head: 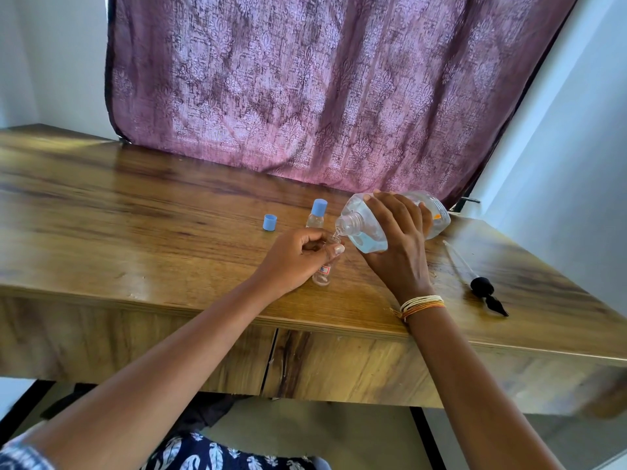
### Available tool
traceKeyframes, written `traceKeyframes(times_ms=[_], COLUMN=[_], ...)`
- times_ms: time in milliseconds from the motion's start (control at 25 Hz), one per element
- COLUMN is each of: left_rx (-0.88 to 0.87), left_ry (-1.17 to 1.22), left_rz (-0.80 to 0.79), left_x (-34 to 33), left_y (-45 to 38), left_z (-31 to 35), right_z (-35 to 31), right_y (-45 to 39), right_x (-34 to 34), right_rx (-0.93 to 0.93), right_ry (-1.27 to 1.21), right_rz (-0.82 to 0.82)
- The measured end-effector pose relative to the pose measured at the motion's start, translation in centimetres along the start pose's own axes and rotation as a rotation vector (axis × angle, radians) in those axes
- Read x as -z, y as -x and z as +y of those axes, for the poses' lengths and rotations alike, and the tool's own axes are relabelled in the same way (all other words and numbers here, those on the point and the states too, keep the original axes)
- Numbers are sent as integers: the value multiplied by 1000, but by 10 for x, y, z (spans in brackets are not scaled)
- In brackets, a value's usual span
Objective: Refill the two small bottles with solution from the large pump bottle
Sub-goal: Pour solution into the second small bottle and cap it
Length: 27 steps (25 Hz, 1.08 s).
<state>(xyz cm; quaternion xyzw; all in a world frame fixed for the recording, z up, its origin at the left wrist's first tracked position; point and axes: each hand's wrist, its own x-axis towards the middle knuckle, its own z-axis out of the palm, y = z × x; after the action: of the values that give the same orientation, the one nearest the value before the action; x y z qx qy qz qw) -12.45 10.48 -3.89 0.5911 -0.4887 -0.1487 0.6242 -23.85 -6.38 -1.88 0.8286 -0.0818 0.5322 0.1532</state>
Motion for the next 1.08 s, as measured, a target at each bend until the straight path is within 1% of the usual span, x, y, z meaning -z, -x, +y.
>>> traceKeyframes(times_ms=[400,1080], left_rx=[-5,-3], left_ry=[31,0], left_rz=[-5,9], left_x=[0,1], left_y=[1,0], left_z=[2,0], right_z=[0,-1], right_y=[0,0], right_x=[-1,0], right_rx=[1,3], right_ry=[32,40], right_rz=[0,9])
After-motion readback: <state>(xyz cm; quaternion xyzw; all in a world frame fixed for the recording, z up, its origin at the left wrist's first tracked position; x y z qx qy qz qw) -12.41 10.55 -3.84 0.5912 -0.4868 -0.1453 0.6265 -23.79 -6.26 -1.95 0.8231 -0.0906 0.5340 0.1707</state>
